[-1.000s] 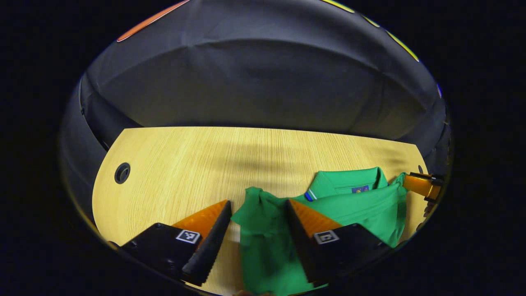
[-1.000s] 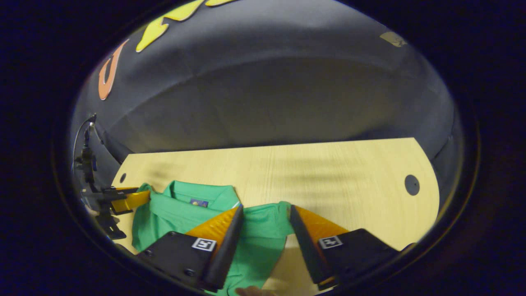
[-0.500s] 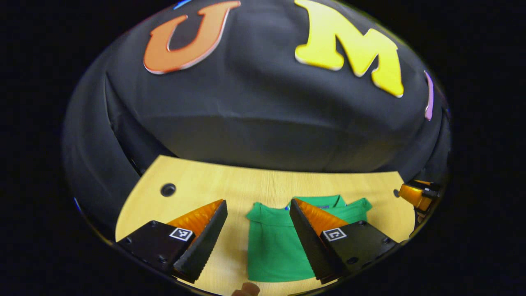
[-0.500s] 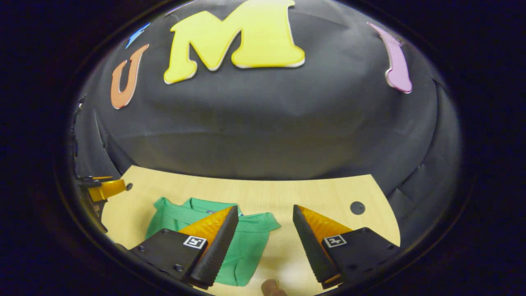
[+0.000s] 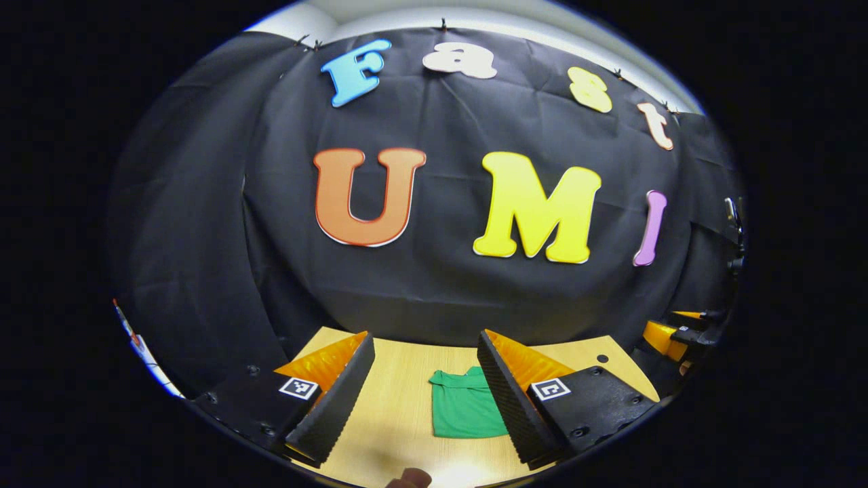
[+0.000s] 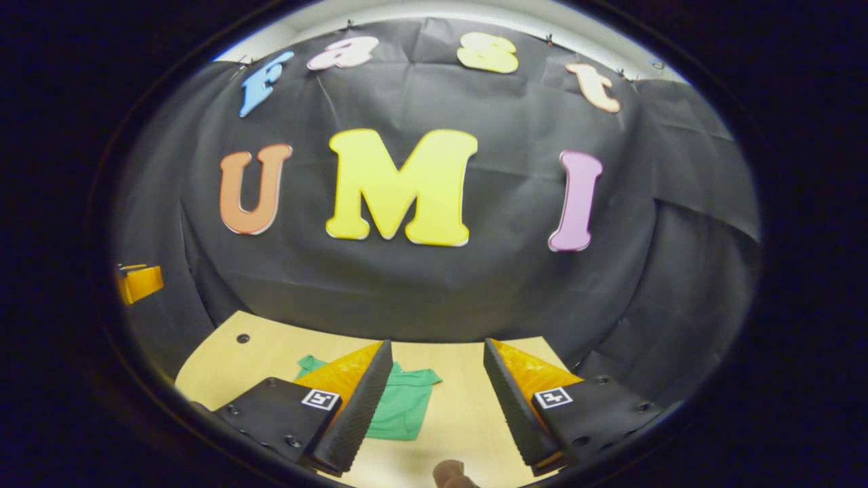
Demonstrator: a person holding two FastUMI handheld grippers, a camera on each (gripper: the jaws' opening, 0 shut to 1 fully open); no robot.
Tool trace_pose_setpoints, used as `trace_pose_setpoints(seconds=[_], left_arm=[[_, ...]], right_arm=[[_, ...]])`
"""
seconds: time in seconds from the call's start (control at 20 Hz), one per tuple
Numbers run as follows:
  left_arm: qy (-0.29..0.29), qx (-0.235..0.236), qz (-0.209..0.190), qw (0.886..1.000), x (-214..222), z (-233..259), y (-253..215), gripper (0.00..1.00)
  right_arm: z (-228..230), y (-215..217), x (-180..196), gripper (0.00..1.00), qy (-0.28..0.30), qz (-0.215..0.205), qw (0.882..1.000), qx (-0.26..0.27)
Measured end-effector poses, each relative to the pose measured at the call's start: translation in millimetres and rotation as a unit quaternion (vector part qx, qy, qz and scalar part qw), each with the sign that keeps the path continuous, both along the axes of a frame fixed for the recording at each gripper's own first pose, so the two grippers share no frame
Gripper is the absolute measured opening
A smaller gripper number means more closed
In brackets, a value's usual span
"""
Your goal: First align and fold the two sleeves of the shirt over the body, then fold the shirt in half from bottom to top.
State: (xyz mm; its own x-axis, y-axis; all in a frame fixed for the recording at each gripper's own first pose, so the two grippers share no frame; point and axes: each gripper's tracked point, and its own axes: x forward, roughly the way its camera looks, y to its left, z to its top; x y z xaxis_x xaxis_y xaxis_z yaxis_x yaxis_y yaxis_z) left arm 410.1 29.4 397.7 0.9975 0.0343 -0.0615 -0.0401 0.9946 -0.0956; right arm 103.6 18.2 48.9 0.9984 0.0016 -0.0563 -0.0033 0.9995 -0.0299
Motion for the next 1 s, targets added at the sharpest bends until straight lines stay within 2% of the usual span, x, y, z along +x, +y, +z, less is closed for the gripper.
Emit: trace_pose_setpoints(seconds=[0.15,0.25,0.45,0.55,0.7,1.0], left_arm=[[-0.012,0.021,0.007,1.0,-72.7,8.1,4.0,0.98],[-0.016,0.038,0.027,0.999,-111.4,5.0,11.1,0.98],[-0.004,-0.001,0.029,1.0,-170.8,-14.8,-0.3,0.98],[-0.003,-0.003,0.032,0.999,-188.1,-27.6,-1.8,0.98],[-0.008,0.018,0.027,0.999,-202.1,-38.0,-10.4,0.98],[0.004,0.005,0.006,1.0,-204.4,-54.3,-26.6,0.98]], right_arm=[[14.0,7.0,-66.6,0.88,-0.025,0.01,1.0,-0.004],[14.5,15.2,-103.6,0.9,-0.028,0.021,0.999,-0.006],[-5.8,34.6,-165.2,0.89,-0.021,0.048,0.999,-0.007],[-21.8,47.7,-190.3,0.89,-0.014,0.058,0.998,-0.005],[-42.3,65.1,-216.8,0.89,-0.001,0.072,0.997,0.003],[-42.8,78.4,-233.2,0.89,-0.004,0.088,0.996,-0.008]])
